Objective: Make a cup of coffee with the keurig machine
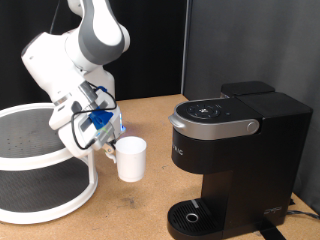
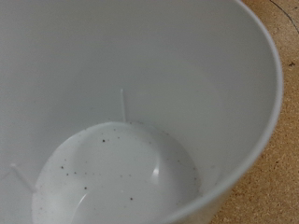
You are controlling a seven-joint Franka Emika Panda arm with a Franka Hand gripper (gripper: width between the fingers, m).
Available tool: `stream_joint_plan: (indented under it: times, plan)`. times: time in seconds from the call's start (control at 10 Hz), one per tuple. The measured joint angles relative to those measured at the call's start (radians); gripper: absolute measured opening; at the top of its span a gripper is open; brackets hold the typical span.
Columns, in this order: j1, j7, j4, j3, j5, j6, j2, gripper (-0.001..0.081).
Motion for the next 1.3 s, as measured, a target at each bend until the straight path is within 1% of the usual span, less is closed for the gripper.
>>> stream_joint_plan:
  times: [0.1, 0.3, 0.4, 0.6, 0.9, 1.3]
  plan:
    - [0.022, -0.044, 0.006, -0.015, 0.054, 0.005, 0.026, 0.0069]
    - [0.072, -0.154, 0.024, -0.044, 0.196, 0.004, 0.082, 0.0069]
    - [0.093, -0.205, 0.036, -0.050, 0.264, -0.003, 0.113, 0.0069]
    - [0.123, -0.284, 0.070, -0.049, 0.379, -0.033, 0.176, 0.0069]
    - [0.146, -0.325, 0.127, -0.031, 0.474, -0.089, 0.247, 0.0069]
    - [0.159, -0.329, 0.178, 0.022, 0.545, -0.096, 0.306, 0.0069]
